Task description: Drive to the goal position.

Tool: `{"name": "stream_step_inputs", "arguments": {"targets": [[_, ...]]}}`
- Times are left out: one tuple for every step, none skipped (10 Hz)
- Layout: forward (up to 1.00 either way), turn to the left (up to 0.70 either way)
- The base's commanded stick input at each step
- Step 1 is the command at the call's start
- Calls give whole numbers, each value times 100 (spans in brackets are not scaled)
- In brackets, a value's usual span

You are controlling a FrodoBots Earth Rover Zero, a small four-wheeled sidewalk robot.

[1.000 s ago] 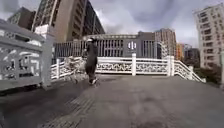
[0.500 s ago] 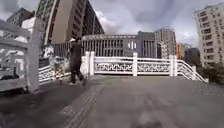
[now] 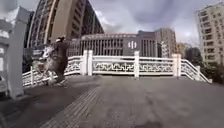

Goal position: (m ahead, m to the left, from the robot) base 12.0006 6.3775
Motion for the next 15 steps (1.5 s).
{"name": "stream_step_inputs", "arguments": {"targets": [[45,0],[45,0],[45,0],[45,0],[45,0],[45,0],[45,0],[45,0],[45,0],[45,0],[45,0],[45,0],[45,11],[45,27],[45,27]]}}
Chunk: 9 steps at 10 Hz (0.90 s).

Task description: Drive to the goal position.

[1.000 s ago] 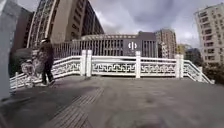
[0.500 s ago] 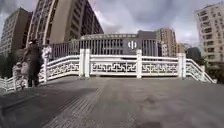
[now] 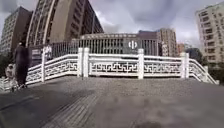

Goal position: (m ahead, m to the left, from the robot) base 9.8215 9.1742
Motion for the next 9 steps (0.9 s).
{"name": "stream_step_inputs", "arguments": {"targets": [[45,27],[45,27],[45,27],[45,27],[45,23],[45,0],[45,0],[45,0],[45,0]]}}
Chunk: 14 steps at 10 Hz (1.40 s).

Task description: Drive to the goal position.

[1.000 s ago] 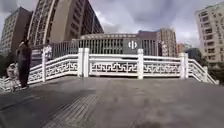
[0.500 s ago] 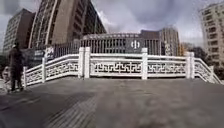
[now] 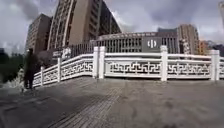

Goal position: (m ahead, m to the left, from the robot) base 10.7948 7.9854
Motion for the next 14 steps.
{"name": "stream_step_inputs", "arguments": {"targets": [[45,0],[45,0],[45,0],[45,0],[45,0],[45,0],[45,0],[45,4],[45,27],[45,27],[45,27],[45,27],[45,27],[45,27]]}}
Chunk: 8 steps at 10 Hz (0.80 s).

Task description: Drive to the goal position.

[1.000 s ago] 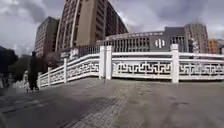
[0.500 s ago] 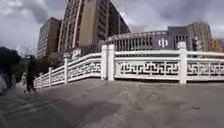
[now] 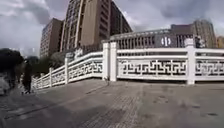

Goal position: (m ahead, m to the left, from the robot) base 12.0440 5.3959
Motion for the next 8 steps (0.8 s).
{"name": "stream_step_inputs", "arguments": {"targets": [[45,27],[45,27],[45,27],[45,27],[45,27],[45,27],[45,27],[45,27]]}}
